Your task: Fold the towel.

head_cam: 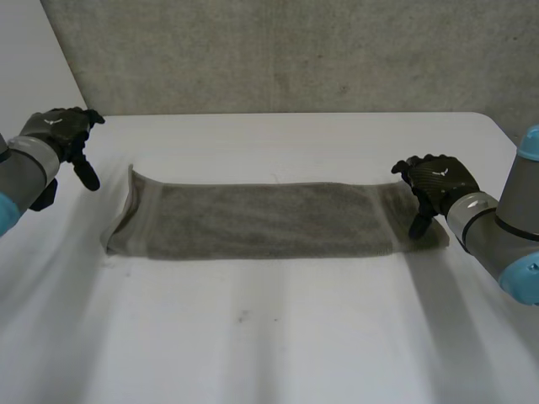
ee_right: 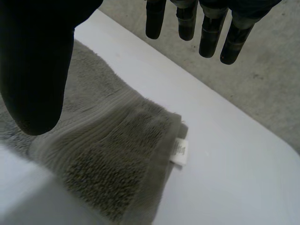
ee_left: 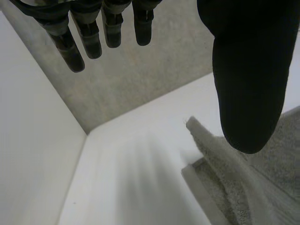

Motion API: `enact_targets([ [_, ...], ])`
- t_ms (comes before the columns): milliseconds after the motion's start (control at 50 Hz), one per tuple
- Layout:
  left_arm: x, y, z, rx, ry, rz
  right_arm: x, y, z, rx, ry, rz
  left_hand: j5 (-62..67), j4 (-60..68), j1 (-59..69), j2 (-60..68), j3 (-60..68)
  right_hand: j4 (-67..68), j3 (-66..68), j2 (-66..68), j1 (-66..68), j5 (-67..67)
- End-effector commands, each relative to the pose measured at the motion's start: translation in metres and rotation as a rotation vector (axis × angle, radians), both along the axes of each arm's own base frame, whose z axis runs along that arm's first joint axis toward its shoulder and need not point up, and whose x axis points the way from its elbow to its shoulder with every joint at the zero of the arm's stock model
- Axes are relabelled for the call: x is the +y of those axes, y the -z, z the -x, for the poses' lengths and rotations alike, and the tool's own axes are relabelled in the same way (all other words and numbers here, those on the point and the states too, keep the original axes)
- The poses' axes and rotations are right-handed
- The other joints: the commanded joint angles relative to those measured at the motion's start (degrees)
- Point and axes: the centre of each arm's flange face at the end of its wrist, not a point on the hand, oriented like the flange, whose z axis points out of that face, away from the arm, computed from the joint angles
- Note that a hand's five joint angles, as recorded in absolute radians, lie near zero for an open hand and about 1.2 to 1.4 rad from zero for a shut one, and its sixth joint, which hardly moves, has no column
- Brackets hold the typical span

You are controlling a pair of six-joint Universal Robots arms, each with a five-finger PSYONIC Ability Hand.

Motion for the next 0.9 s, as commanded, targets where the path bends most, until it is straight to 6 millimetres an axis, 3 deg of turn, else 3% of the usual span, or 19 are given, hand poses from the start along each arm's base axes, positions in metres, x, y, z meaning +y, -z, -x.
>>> enact_targets([
  [20,0.045,-0.007,0.017,0.013,0.047,0.015,0.0,0.016,0.005,-0.005,-0.021,-0.054,-0.16,0.59,0.37,0.68,0.67,-0.01,0.27,0.28,-0.37,-2.89],
  [100,0.062,-0.004,0.02,0.015,0.057,0.019,0.0,0.021,0.005,0.003,-0.031,-0.063,-0.16,0.59,0.37,0.68,0.67,0.91,1.2,1.2,0.55,-1.97],
  [200,0.085,0.004,0.029,0.021,0.098,0.048,-0.003,0.033,0.006,0.036,-0.042,-0.073,0.01,0.76,0.54,0.85,0.84,13.7,13.98,13.99,13.34,10.82],
  [460,0.101,0.025,0.035,0.031,0.12,0.028,-0.016,0.056,0.021,0.146,-0.034,-0.071,0.18,0.92,0.7,1.02,1.01,23.79,24.07,24.08,23.43,20.91],
  [580,0.103,0.028,0.035,0.034,0.122,0.018,-0.025,0.057,0.028,0.146,-0.012,-0.037,-0.15,0.59,0.37,0.69,0.68,40.27,40.56,40.56,39.91,37.39],
  [620,0.103,0.028,0.035,0.034,0.122,0.018,-0.028,0.056,0.029,0.143,-0.002,-0.018,-0.16,0.59,0.37,0.68,0.67,61.35,61.63,61.64,60.99,58.47],
  [640,0.103,0.028,0.035,0.034,0.122,0.018,-0.028,0.056,0.03,0.143,-0.002,-0.018,-0.16,0.59,0.37,0.68,0.67,61.47,61.75,61.76,61.11,58.59],
  [660,0.103,0.028,0.035,0.034,0.122,0.018,-0.03,0.055,0.031,0.142,0.006,-0.004,-0.16,0.59,0.37,0.68,0.67,69.9,70.19,70.19,69.54,67.02],
  [740,0.104,0.029,0.035,0.033,0.122,0.014,-0.035,0.051,0.037,0.141,0.029,0.024,-0.32,0.42,0.2,0.52,0.51,69.99,70.27,70.28,69.63,67.11],
  [880,0.104,0.029,0.035,0.034,0.122,0.018,-0.043,0.03,0.062,0.14,0.106,0.065,-0.49,0.25,0.03,0.35,0.34,69.99,70.27,70.28,69.63,67.11],
  [900,0.103,0.029,0.033,0.034,0.116,0.018,-0.058,0.016,0.115,0.202,0.213,0.077,-0.32,0.42,0.2,0.52,0.51,69.99,70.27,70.28,69.63,67.11],
])
